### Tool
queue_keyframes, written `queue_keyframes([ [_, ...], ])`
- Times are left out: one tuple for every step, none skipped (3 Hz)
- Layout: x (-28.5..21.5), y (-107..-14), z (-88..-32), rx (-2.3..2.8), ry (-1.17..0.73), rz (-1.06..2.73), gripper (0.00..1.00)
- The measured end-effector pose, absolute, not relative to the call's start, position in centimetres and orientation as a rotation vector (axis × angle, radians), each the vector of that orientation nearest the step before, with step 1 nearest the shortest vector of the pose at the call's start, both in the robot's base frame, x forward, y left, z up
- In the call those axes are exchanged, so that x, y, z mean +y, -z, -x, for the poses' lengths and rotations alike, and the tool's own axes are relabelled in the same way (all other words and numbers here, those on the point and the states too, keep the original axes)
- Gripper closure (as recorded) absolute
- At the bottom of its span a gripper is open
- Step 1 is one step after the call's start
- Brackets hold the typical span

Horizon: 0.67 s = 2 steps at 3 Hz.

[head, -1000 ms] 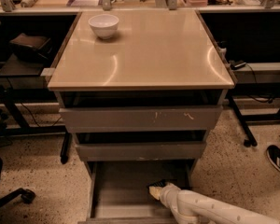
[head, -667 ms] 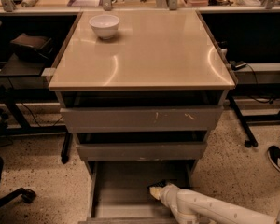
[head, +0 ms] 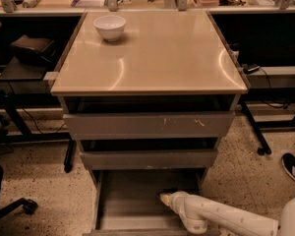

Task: Place rxbar blueberry into bottom drawer

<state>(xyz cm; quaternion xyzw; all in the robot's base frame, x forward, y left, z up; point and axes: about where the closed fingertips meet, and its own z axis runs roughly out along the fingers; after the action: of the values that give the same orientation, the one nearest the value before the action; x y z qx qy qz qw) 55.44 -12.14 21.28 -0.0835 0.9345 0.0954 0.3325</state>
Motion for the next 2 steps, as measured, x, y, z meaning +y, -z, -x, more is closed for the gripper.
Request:
queue_keyframes([
  [-13.1, -16.9, -55.4, 2.501, -0.278, 0.145, 1.0],
  [-14.3, -11.6, -55.0, 2.583, -0.315, 0.059, 1.0],
])
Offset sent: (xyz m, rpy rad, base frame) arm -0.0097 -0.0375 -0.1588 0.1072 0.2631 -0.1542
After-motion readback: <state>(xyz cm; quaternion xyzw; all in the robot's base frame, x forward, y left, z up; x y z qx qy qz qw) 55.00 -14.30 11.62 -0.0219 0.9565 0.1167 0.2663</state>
